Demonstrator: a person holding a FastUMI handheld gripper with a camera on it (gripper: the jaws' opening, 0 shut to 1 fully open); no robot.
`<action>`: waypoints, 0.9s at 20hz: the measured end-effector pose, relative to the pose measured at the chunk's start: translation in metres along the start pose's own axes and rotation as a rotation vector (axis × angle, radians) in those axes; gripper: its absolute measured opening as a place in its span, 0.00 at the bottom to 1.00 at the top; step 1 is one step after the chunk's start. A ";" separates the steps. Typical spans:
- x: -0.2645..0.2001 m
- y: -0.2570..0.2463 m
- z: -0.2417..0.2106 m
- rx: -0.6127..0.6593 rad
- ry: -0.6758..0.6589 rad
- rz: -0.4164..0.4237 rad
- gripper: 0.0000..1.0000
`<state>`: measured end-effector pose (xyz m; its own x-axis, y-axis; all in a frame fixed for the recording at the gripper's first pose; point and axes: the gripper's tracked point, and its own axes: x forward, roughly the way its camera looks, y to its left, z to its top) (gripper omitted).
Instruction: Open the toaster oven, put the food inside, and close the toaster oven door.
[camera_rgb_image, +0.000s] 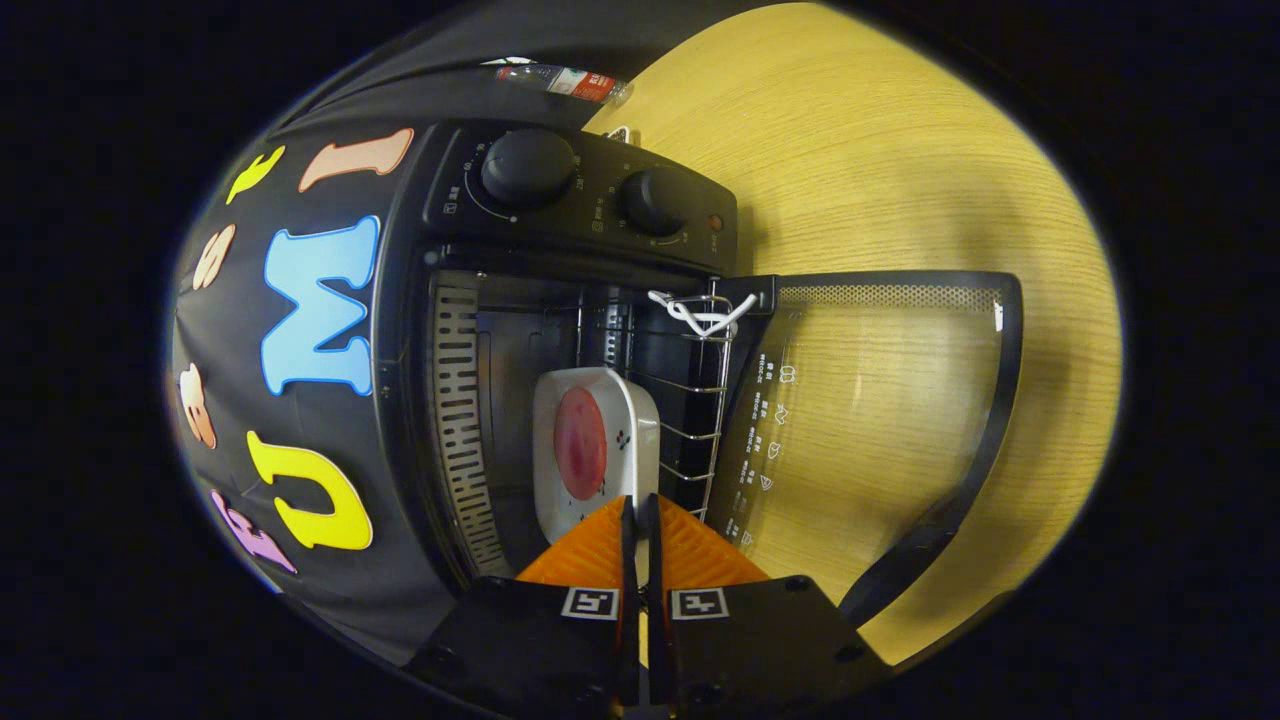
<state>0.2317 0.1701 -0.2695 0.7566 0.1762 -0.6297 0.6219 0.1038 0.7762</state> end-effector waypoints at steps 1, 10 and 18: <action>0.003 0.002 0.000 0.001 -0.007 0.004 0.05; 0.005 0.019 -0.007 -0.039 0.002 0.039 0.27; -0.033 0.018 -0.016 -0.344 0.047 0.013 0.98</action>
<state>0.2147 0.1823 -0.2343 0.7487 0.2235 -0.6242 0.5021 0.4236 0.7539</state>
